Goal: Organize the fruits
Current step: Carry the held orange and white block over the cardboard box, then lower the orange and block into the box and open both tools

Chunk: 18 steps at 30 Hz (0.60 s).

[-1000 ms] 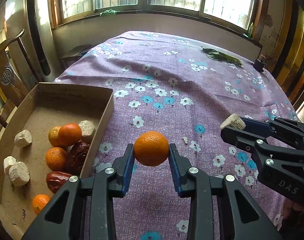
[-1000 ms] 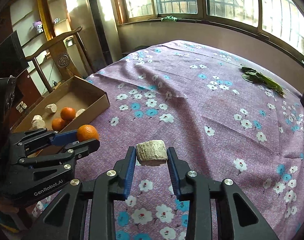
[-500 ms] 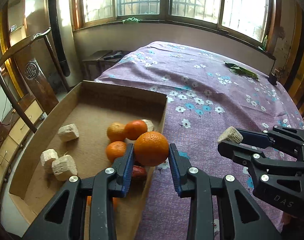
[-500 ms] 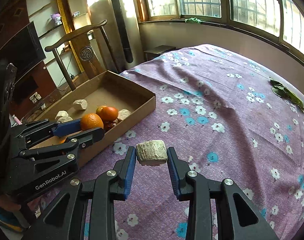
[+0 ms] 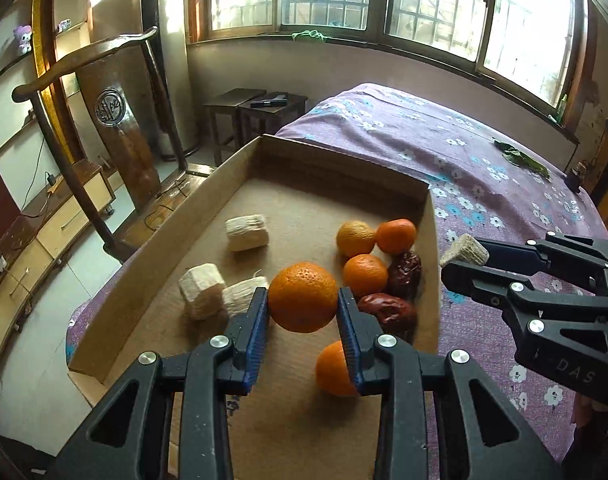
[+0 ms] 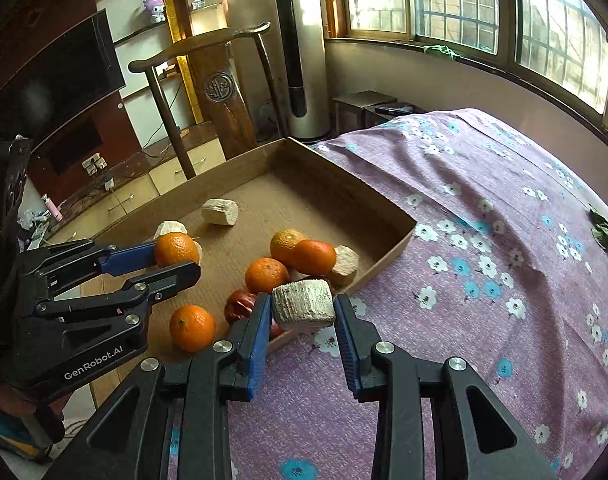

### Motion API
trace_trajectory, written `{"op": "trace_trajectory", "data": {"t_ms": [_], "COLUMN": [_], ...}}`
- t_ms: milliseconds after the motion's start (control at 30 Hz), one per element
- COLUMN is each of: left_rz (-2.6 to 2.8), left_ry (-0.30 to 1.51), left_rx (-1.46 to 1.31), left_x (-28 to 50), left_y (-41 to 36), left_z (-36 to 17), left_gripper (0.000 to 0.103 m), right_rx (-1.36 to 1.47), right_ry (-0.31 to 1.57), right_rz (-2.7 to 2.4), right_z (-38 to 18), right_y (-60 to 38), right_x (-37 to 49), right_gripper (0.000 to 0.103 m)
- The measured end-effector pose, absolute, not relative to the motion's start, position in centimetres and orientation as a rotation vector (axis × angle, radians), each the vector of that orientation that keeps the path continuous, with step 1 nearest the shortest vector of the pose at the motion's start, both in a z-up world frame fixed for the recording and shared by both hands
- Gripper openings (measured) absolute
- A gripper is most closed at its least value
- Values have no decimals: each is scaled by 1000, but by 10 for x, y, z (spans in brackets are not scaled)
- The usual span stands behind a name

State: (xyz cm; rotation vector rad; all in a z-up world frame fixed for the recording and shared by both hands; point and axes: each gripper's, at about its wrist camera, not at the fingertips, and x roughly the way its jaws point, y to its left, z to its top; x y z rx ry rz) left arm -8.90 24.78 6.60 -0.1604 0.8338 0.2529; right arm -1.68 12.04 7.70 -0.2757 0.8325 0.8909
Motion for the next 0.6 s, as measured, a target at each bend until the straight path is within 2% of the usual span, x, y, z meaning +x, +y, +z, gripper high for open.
{"op": "trace_trajectory", "data": {"t_ms": [600], "left_rz": [254], "left_ry": [855], "left_rx": [-156], "left_x": [-102], "left_y": [263], "left_z": [53], "left_gripper": [33], "right_rx": [-406], "right_ry": [902], "right_rz": [974], "right_z": [49], "right_y": [209], "right_x": [2], "right_gripper": [35]}}
